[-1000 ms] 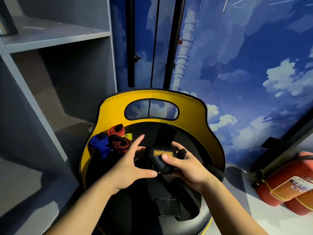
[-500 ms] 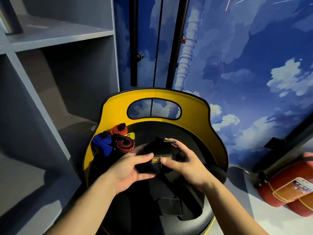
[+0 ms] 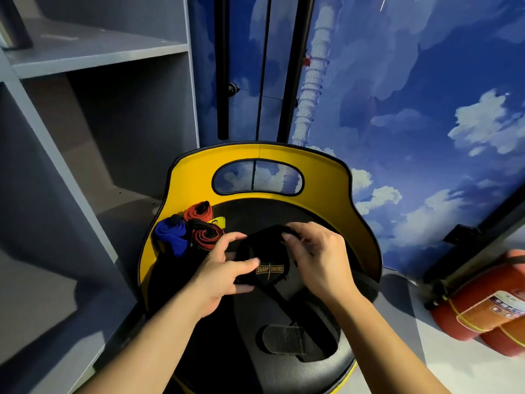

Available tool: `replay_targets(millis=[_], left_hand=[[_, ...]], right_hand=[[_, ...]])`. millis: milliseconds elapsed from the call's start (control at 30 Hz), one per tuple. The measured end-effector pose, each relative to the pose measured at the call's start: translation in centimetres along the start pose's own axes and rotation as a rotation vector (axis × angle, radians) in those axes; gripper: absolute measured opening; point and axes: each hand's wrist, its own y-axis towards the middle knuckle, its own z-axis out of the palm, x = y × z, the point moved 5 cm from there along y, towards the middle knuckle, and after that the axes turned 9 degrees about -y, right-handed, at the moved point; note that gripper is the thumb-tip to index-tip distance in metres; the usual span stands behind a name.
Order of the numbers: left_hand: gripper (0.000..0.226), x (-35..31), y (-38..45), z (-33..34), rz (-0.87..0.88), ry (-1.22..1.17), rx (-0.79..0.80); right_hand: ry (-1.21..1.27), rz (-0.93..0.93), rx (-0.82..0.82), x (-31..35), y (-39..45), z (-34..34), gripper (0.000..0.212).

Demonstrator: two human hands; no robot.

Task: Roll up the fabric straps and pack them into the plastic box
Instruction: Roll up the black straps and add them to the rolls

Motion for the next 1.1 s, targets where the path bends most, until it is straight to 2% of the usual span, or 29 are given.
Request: replay_targets(millis=[200,533,800,900,1000,1100], left_hand=[[0.04,0.0,-0.2,0.6,0.068,0.137,0.037],[0.043,0.9,0.0,1.3,0.075,0.304,0.137],[0.046,0.9,-1.1,2.0,0.104,0.434,0.348],[0.047,0.9,-1.4,2.6,0.172,0.578,0.431],[0.047,1.2,-1.0,2.2,0.2,0.618,0.379],[0.049,1.1,-0.4,1.6,0.113,0.514,0.27]], right_hand=[[0.116,0.18,-0.065,-1.4,0.4,-1.1,0.012],[0.048,0.135,-0.07,-2.0,0.5,-0.9,0.015],[0.108,0.486,-0.121,-6.1,0.7,-2.0,0.017],[0.135,0.576,-0.156,-7.2,0.5,-2.2,0.021],[0.108,0.512,-0.116,-6.4,0.6,-2.0,0.019],[0.15,0.372,-0.093,-4.7,0.7,-1.7,0.017]])
